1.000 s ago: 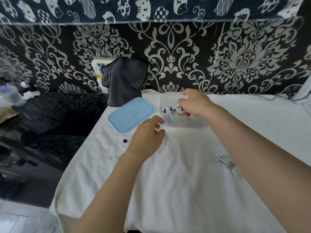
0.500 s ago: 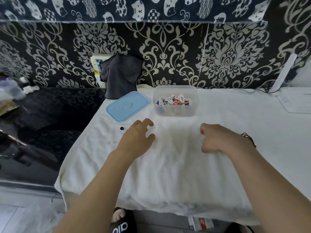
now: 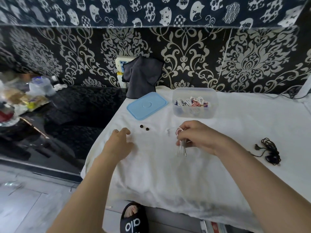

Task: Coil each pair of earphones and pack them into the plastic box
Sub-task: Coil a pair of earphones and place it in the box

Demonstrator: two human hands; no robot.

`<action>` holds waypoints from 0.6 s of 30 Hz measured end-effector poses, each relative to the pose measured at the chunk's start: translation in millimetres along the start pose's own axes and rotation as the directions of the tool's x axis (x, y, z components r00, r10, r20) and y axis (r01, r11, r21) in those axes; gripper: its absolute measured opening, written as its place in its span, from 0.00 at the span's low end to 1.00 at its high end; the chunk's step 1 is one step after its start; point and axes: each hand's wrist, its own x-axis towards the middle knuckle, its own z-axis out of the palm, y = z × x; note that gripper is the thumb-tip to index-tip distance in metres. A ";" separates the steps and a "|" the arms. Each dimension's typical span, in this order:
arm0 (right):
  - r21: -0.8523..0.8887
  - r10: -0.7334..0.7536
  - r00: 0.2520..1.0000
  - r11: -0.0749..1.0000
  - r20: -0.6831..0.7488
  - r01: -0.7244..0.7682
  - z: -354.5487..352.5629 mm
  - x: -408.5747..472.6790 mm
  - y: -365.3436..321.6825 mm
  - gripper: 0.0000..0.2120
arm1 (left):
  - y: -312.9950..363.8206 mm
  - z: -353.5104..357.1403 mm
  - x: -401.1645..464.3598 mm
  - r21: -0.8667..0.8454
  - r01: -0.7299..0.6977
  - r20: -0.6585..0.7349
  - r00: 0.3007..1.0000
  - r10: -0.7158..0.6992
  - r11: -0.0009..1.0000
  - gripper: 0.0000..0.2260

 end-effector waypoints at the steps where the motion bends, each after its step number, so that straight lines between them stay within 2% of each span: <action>1: 0.019 0.009 1.000 1.000 0.020 -0.009 5.3 3.0 -1.6 0.05 | -3.8 -0.2 1.2 -0.010 -0.006 0.003 1.000 0.006 1.000 0.17; 3: -0.012 0.040 0.999 0.999 0.027 -0.040 14.8 8.9 -1.7 0.06 | -8.2 0.1 3.5 -0.022 -0.033 -0.016 0.999 0.033 0.999 0.12; 6: -0.240 0.066 0.998 0.968 -0.023 -0.069 26.7 20.4 5.6 0.10 | -11.6 0.1 7.0 -0.059 -0.071 -0.042 0.997 0.069 0.996 0.07; 8: -0.353 0.049 0.997 0.934 -0.053 -0.065 31.6 27.7 8.5 0.08 | -12.1 0.5 9.6 -0.090 -0.092 -0.041 0.995 0.088 0.992 0.06; 11: -0.349 0.043 0.996 0.934 -0.085 -0.070 31.1 33.4 10.1 0.03 | -10.5 0.4 12.3 -0.137 -0.106 -0.038 0.994 0.102 0.985 0.04; 14: -0.354 0.049 0.998 0.933 -0.042 -0.061 31.0 33.2 9.0 0.09 | -8.3 0.6 13.1 -0.163 -0.107 -0.012 0.994 0.106 0.981 0.03; 18: -0.411 -0.023 1.000 0.911 0.021 0.030 33.2 32.2 5.6 0.07 | -6.0 3.6 15.4 -0.081 -0.141 -0.007 0.990 0.141 0.987 0.04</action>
